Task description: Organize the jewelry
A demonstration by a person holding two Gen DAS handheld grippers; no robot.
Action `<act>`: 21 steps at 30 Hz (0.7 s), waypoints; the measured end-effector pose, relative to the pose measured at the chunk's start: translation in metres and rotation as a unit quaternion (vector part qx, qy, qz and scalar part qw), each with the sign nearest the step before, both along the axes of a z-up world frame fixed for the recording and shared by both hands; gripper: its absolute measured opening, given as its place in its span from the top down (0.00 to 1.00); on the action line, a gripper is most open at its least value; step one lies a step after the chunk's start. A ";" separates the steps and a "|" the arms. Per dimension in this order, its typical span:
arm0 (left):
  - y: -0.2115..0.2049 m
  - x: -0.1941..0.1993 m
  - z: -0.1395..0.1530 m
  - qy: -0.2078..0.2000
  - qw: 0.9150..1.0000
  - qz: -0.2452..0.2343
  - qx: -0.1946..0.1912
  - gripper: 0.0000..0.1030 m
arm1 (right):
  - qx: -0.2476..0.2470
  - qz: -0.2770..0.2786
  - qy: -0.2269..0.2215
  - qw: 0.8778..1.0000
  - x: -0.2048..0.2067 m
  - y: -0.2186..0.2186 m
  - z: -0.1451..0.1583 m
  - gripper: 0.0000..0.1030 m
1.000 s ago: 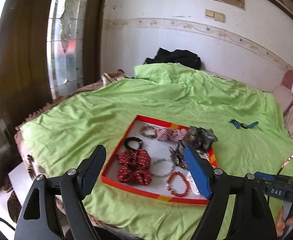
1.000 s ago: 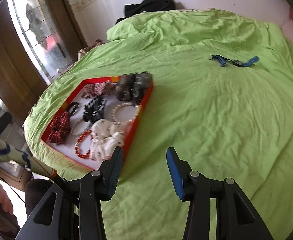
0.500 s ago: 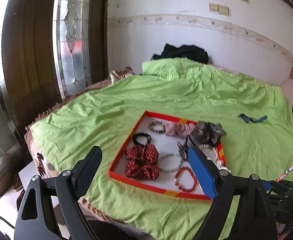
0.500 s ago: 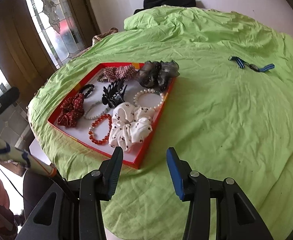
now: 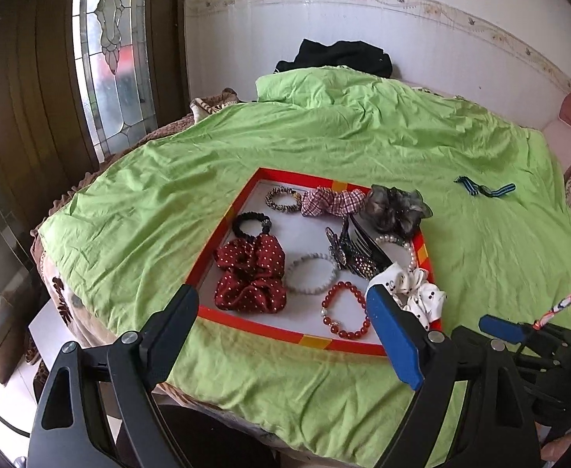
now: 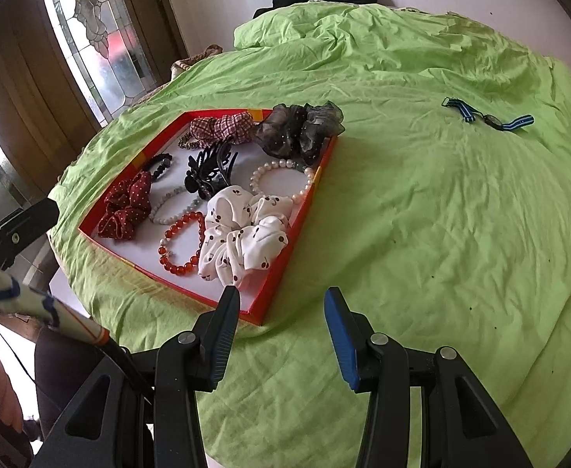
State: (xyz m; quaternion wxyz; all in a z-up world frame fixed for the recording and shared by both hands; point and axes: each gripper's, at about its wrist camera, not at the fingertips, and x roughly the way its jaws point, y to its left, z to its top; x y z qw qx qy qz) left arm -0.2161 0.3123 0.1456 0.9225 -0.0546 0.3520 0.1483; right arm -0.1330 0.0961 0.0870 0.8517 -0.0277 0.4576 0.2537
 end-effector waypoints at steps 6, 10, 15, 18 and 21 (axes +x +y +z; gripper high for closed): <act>-0.002 0.002 -0.004 0.007 1.000 -0.005 0.001 0.16 | -0.008 0.004 -0.019 1.000 0.008 0.014 0.006 0.52; 0.001 0.002 -0.005 0.009 1.000 -0.005 -0.003 0.16 | -0.010 0.008 -0.020 1.000 0.016 0.026 0.006 0.52; 0.003 0.003 -0.009 0.013 1.000 -0.007 -0.008 0.16 | -0.004 0.012 -0.014 1.000 0.013 0.030 0.004 0.52; 0.003 0.005 -0.012 0.016 1.000 -0.009 -0.011 0.16 | -0.008 0.010 -0.008 1.000 0.012 0.029 -0.001 0.52; 0.002 0.006 -0.014 0.019 1.000 -0.011 -0.011 0.16 | -0.011 0.005 -0.004 1.000 0.012 0.025 -0.004 0.52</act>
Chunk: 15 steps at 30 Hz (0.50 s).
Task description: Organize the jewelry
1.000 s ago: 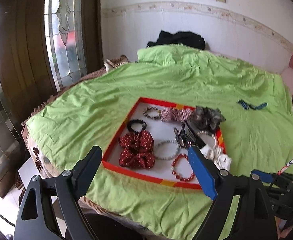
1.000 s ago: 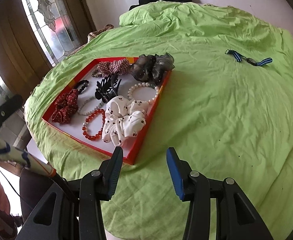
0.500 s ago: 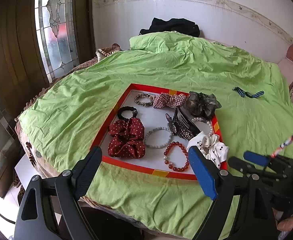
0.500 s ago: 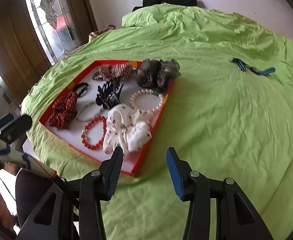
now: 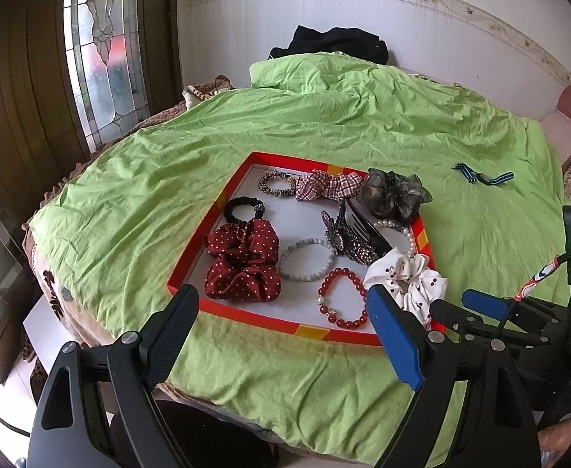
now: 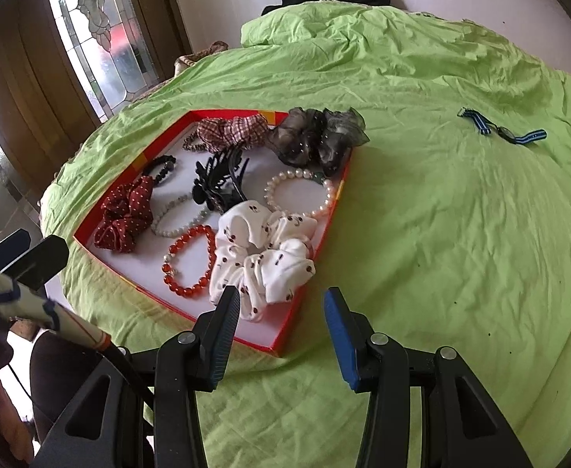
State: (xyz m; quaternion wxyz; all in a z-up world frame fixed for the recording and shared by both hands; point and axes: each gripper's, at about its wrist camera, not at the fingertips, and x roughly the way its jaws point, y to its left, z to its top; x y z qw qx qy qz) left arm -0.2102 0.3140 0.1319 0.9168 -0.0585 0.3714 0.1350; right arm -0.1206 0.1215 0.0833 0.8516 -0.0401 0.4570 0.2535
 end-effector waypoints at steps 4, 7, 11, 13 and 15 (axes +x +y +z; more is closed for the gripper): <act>-0.001 0.000 -0.001 -0.001 1.000 0.001 0.000 0.16 | -0.002 -0.004 -0.004 1.000 0.005 -0.003 0.003 0.52; 0.002 0.000 -0.003 -0.004 1.000 0.006 -0.007 0.16 | -0.005 -0.013 -0.023 1.000 0.017 -0.004 0.017 0.52; 0.010 0.000 -0.006 -0.007 1.000 0.009 -0.022 0.16 | -0.019 -0.033 -0.062 0.997 0.052 0.001 0.040 0.52; 0.013 -0.001 -0.008 -0.008 1.000 0.010 -0.027 0.15 | -0.030 -0.044 -0.070 0.996 0.077 0.008 0.044 0.52; 0.017 -0.002 -0.010 -0.010 0.999 0.010 -0.033 0.15 | -0.034 -0.051 -0.066 0.996 0.097 0.014 0.042 0.52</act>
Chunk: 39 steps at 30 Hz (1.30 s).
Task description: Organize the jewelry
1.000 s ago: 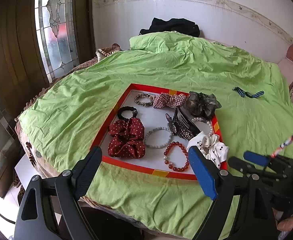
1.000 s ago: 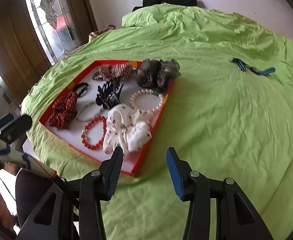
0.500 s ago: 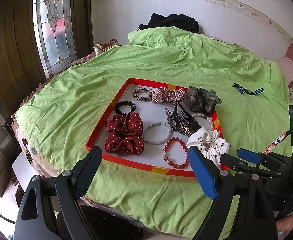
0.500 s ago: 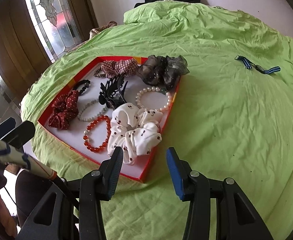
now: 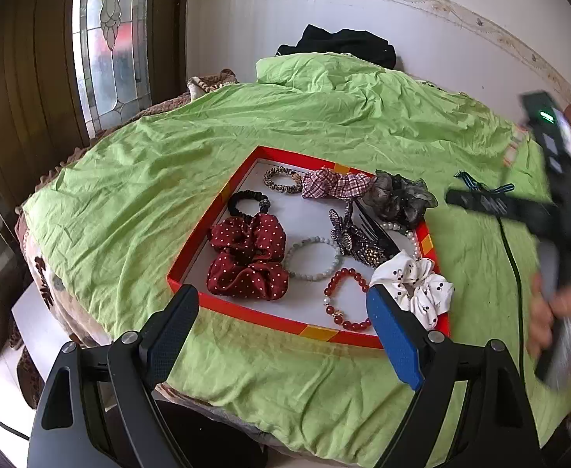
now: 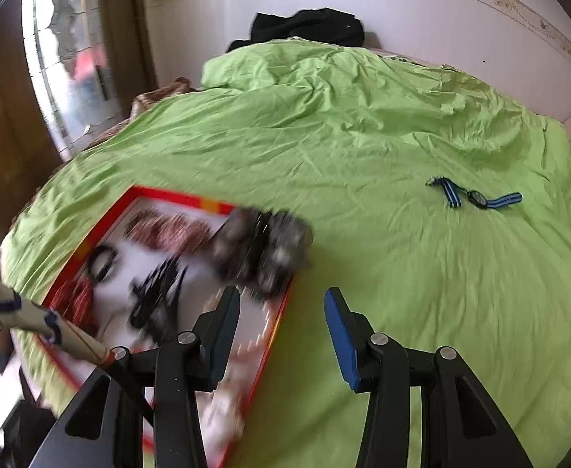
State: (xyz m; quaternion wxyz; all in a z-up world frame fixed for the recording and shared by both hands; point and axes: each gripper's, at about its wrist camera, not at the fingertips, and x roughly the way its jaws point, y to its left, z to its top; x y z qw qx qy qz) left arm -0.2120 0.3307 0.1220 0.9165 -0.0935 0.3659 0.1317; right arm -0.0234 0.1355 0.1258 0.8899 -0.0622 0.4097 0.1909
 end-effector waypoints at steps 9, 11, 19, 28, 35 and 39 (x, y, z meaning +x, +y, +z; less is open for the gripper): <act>0.017 0.002 -0.012 0.002 1.000 0.007 -0.002 0.15 | -0.002 0.008 0.064 0.998 0.073 0.056 -0.039 0.52; 0.019 0.004 -0.014 0.003 1.000 0.009 0.000 0.15 | -0.023 0.016 0.072 0.997 0.076 0.071 -0.050 0.52; 0.023 0.008 -0.020 0.011 1.000 0.010 -0.007 0.15 | -0.031 0.054 0.065 0.996 0.060 0.090 -0.051 0.52; 0.003 -0.001 -0.002 -0.001 1.000 -0.002 0.008 0.15 | 0.035 0.037 0.024 0.998 0.010 0.028 0.009 0.51; -0.022 -0.013 0.023 -0.022 0.999 -0.014 0.032 0.15 | 0.032 0.030 -0.001 0.999 -0.055 -0.028 0.019 0.45; -0.039 -0.021 0.036 -0.032 0.998 -0.018 0.049 0.15 | 0.018 0.019 -0.006 1.000 -0.085 -0.054 0.008 0.43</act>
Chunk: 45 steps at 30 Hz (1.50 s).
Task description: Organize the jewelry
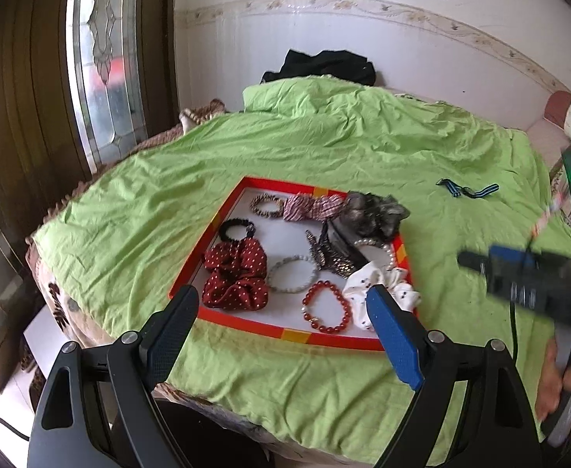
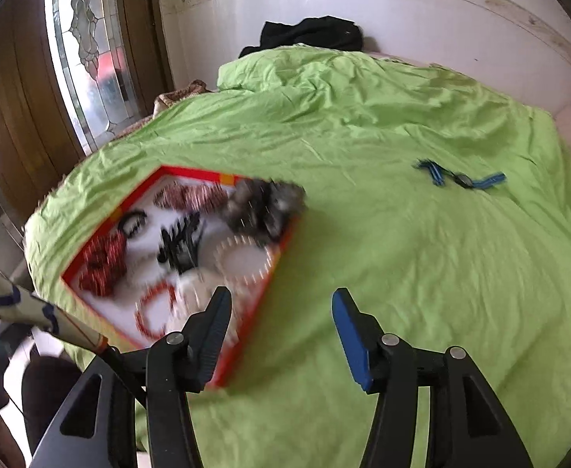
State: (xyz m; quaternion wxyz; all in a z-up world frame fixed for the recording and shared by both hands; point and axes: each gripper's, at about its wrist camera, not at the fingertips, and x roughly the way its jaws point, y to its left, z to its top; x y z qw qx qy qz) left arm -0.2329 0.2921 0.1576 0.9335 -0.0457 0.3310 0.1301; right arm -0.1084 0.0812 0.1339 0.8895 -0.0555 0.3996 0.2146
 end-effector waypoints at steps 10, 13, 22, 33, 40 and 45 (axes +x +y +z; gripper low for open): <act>-0.039 -0.015 0.024 -0.017 0.999 -0.005 0.043 0.15 | 0.010 -0.019 0.003 1.000 -0.051 -0.036 -0.015 0.39; -0.047 -0.016 0.026 -0.015 0.999 -0.010 0.050 0.15 | 0.010 -0.017 0.002 1.000 -0.059 -0.039 -0.017 0.38; -0.052 -0.008 0.014 0.014 0.999 -0.012 0.041 0.15 | 0.011 -0.023 0.014 1.000 -0.063 -0.049 -0.031 0.37; 0.031 0.034 -0.006 0.036 0.999 0.022 0.002 0.15 | 0.003 -0.018 0.024 1.000 -0.060 -0.042 -0.039 0.37; 0.050 0.093 -0.037 0.094 0.995 -0.025 -0.024 0.28 | -0.002 -0.013 0.028 1.000 -0.059 -0.033 -0.043 0.37; 0.024 0.096 -0.039 0.079 0.991 -0.082 -0.070 0.31 | -0.002 -0.017 0.037 0.999 -0.054 -0.034 -0.049 0.37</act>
